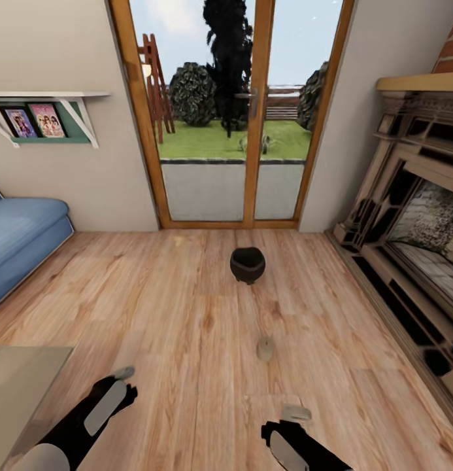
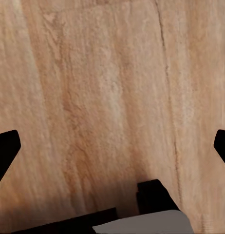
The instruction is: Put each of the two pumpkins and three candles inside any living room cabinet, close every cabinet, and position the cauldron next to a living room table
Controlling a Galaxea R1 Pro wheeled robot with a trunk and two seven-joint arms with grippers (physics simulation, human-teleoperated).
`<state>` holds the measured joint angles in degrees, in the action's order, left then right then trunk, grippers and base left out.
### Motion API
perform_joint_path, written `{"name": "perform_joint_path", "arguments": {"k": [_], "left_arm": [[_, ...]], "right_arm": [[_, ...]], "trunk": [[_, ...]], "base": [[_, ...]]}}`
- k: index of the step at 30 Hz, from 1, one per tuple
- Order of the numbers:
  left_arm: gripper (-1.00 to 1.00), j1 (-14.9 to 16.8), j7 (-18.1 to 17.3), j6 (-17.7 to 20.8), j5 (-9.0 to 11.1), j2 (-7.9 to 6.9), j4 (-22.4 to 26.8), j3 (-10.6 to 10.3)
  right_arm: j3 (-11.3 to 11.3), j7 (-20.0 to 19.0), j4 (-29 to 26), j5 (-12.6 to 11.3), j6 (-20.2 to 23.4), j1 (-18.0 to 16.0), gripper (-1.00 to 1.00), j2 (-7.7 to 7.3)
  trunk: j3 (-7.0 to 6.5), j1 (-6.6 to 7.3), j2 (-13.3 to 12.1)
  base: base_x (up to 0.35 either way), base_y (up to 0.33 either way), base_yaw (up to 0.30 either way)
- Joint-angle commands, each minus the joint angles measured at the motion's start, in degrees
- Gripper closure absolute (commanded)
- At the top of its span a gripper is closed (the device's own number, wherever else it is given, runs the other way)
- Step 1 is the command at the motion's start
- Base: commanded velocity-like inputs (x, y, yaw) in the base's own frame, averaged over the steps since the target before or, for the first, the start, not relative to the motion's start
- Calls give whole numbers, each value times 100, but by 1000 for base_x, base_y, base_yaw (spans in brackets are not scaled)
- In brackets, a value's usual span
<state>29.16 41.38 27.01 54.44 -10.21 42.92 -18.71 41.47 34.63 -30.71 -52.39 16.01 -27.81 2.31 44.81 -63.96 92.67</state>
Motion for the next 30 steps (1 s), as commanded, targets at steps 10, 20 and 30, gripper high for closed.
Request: {"name": "perform_joint_path", "arguments": {"k": [10, 20, 30], "left_arm": [[-100, 2, 52, 383, 43, 100, 439, -129], [-100, 2, 27, 404, 96, 108, 471, -155], [-100, 2, -6, 410, 105, 130, 421, -152]], "right_arm": [[10, 441, -74, -80, 844, -885, -100, 175], [10, 454, -27, -87, 902, -997, -100, 228], [1, 432, 6, -87, 896, -998, -100, 226]], "trunk": [[6, -3, 3], [6, -3, 3], [6, -3, 3]], "base": [[330, 0, 0], [330, 0, 0], [330, 0, 0]]}}
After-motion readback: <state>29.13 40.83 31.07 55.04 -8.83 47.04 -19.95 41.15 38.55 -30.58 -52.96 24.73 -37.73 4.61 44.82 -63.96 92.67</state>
